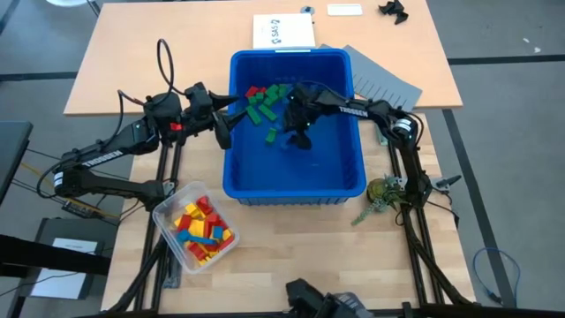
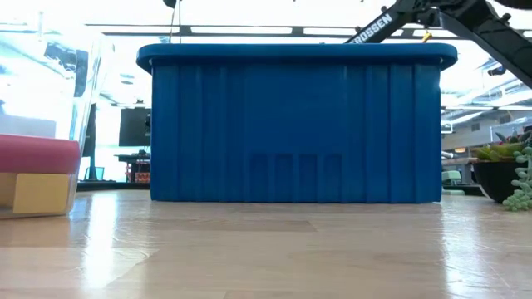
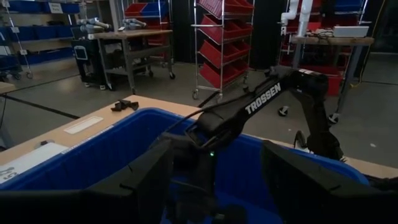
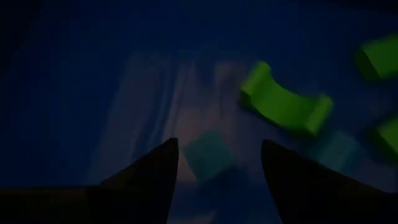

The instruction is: Sort Items/Unsort Items

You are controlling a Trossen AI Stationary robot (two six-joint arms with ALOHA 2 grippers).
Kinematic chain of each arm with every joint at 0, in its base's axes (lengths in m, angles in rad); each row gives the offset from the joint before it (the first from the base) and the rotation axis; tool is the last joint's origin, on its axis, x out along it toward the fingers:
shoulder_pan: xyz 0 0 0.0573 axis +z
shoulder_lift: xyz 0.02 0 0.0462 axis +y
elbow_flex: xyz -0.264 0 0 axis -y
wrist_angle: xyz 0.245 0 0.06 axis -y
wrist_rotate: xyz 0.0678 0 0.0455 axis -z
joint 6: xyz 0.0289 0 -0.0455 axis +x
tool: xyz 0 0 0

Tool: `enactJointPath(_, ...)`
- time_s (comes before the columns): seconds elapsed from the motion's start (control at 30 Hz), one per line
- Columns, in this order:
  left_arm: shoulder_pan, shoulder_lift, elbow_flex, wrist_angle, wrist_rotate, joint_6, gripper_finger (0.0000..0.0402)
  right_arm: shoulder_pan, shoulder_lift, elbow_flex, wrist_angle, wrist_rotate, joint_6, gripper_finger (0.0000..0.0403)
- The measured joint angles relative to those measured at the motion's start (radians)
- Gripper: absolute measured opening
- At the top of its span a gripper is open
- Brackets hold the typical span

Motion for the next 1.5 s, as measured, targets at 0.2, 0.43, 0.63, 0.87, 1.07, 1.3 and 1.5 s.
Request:
enactJointPath(0.2, 0.000, 0.000, 0.000, 0.000, 0.000, 0.001, 0.0248, 0.038, 0.000, 0.000, 0.007, 0.012, -0.078, 0.0230)
enactJointPath(0.43, 0.000, 0.000, 0.000, 0.000, 0.000, 0.002, 0.0248, 0.061, 0.002, -0.066, 0.047, 0.086, -0.112, 0.0271)
enactJointPath(0.63, 0.000, 0.000, 0.000, 0.000, 0.000, 0.003, 0.0248, 0.065, 0.005, -0.162, 0.157, 0.174, -0.144, 0.0290)
enactJointPath(0.87, 0.000, 0.000, 0.000, 0.018, 0.000, 0.003, 0.0248, 0.065, 0.002, -0.200, 0.282, 0.159, -0.146, 0.0274)
enactJointPath(1.07, 0.000, 0.000, 0.000, 0.024, 0.000, 0.003, 0.0248, 0.065, 0.002, -0.221, 0.298, 0.142, -0.152, 0.0213)
enactJointPath(1.3, 0.000, 0.000, 0.000, 0.023, 0.000, 0.000, 0.0248, 0.065, -0.001, -0.219, 0.304, 0.176, -0.136, 0.0127)
enactJointPath(1.5, 0.000, 0.000, 0.000, 0.023, 0.000, 0.000, 0.0248, 0.063, -0.062, -0.204, 0.270, 0.239, -0.132, 0.0127)
